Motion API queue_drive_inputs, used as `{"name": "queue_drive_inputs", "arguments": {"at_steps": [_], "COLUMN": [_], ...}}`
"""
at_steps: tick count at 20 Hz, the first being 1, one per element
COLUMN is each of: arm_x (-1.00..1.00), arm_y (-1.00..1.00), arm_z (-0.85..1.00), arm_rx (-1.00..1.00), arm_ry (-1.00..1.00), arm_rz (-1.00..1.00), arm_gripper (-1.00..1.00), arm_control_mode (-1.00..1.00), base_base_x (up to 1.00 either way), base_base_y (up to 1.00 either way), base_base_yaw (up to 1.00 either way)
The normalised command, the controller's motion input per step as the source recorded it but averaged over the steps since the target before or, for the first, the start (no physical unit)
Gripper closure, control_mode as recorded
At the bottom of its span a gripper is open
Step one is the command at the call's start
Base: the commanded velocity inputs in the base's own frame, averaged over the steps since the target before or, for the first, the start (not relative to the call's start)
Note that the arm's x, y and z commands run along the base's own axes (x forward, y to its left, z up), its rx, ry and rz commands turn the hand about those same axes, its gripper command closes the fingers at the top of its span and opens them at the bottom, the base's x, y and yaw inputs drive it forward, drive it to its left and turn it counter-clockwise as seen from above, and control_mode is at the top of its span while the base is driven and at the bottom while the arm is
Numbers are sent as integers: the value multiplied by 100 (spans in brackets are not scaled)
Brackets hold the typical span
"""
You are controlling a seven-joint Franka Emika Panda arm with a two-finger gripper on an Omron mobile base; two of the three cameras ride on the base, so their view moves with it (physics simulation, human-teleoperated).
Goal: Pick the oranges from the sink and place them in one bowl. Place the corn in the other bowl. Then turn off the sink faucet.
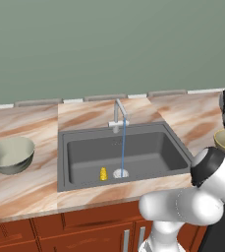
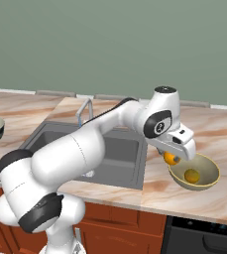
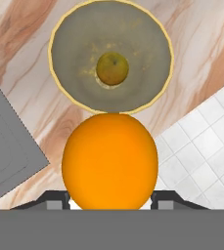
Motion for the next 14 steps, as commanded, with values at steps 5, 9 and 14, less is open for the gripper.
{"name": "queue_drive_inputs", "arguments": {"at_steps": [5, 9, 14], "arm_x": [19, 3, 1], "arm_y": [-7, -30, -38], "arm_z": [-18, -10, -1], "arm_rx": [0, 0, 0], "arm_ry": [-5, -1, 0], "arm_rz": [0, 0, -1], "arm_gripper": [100, 100, 100], "arm_control_mode": [-100, -100, -100], "base_base_x": [0, 0, 0], "base_base_y": [0, 0, 0], "base_base_yaw": [0, 0, 0]}}
